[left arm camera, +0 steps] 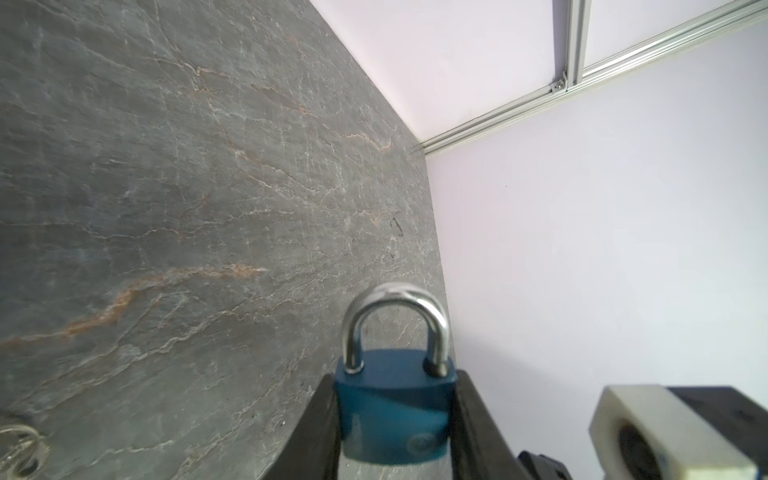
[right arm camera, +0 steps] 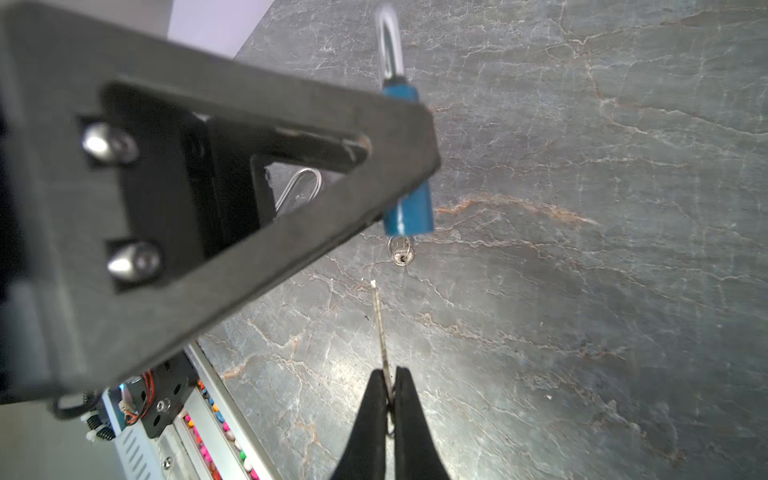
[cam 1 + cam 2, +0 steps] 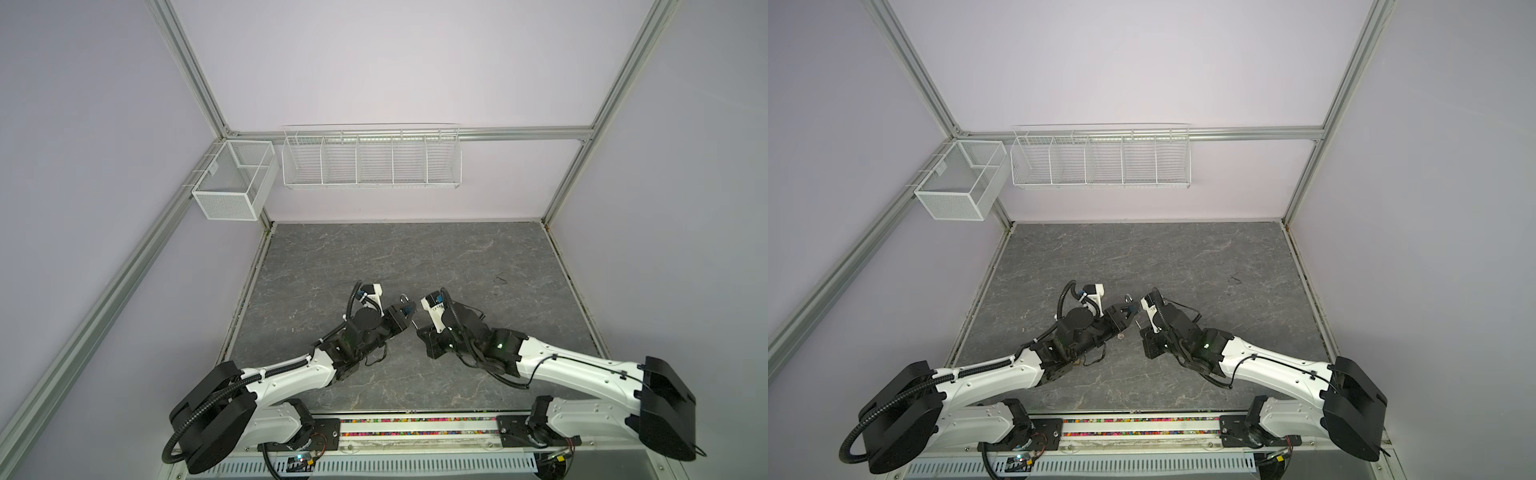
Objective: Unlock with the key
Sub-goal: 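Bring the blue padlock and the key toward each other with both grippers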
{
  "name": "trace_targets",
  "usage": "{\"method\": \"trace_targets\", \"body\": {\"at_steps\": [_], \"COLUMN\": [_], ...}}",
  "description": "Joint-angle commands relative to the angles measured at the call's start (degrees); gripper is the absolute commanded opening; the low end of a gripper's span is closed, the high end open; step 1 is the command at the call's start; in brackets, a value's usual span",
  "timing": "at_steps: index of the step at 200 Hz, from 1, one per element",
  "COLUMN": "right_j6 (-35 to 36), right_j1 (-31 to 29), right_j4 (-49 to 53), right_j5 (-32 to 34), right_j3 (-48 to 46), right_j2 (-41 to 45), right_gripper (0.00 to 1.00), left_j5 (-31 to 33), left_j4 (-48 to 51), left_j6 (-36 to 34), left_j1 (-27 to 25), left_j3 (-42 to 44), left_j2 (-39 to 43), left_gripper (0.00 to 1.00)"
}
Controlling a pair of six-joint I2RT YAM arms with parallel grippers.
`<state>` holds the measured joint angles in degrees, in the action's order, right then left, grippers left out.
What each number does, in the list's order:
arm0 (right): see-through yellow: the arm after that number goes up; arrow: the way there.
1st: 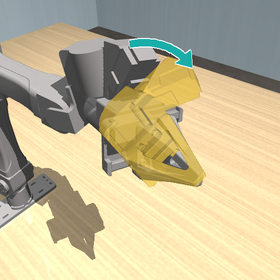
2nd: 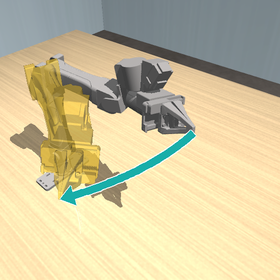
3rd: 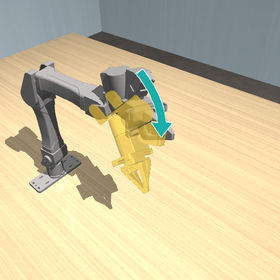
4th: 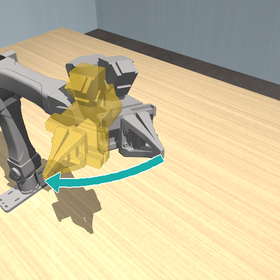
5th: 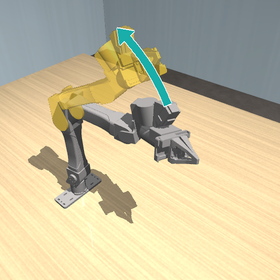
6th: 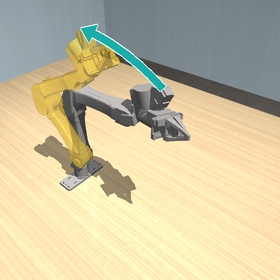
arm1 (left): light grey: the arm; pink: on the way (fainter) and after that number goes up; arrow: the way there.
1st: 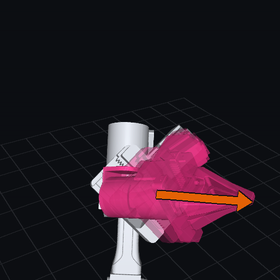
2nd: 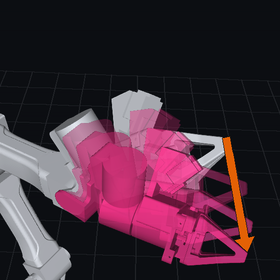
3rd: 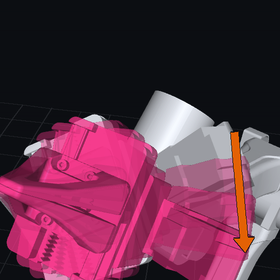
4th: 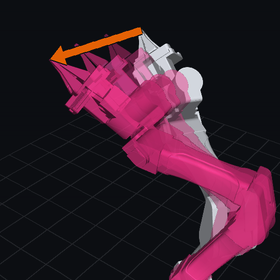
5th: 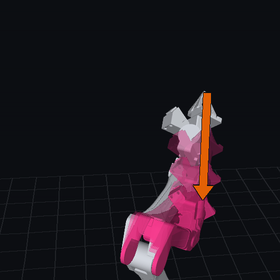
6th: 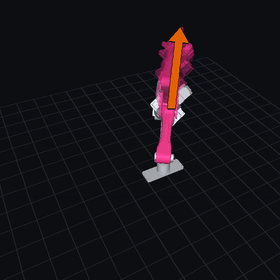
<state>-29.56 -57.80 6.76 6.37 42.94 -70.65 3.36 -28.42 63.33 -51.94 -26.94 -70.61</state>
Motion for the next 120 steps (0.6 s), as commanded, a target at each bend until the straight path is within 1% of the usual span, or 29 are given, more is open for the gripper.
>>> {"method": "trace_targets", "body": {"at_steps": [1, 14, 17, 23, 85, 120], "right_j6": [-0.28, -0.49, -0.5, -0.57, -0.85, -0.85], "right_j1": [0.04, 0.14, 0.13, 0.22, 0.25, 0.18], "right_j4": [2.23, 3.08, 3.28, 3.63, 3.7, 4.22], "right_j5": [2.18, 2.67, 2.82, 2.9, 2.11, 1.97], "right_j3": [1.95, 2.31, 2.4, 2.56, 4.03, 5.07], "right_j2": [-0.62, -0.62, -0.63, -0.69, -2.64, -2.9], "right_gripper": [0.07, 0.07, 0.07, 0.07, 0.07, 0.07], "left_j5": [0.06, 0.57, 0.64, 0.79, 1.82, 4.16], "left_j4": [-2.22, -1.03, -0.76, -0.24, 1.19, 1.04], "left_j6": [-0.75, -0.75, -2.42, -2.72, -2.86, -3.71], "left_j1": [-0.31, -0.32, -0.34, -0.31, -0.35, -0.52], "left_j3": [0.68, 0.88, 0.85, 0.9, 1.18, 1.97], "left_j2": [2.57, 3.58, 3.84, 4.26, 5.4, 5.73], "left_gripper": [0.0, 0.0, 0.0, 0.0, 0.0, 0.0]}}
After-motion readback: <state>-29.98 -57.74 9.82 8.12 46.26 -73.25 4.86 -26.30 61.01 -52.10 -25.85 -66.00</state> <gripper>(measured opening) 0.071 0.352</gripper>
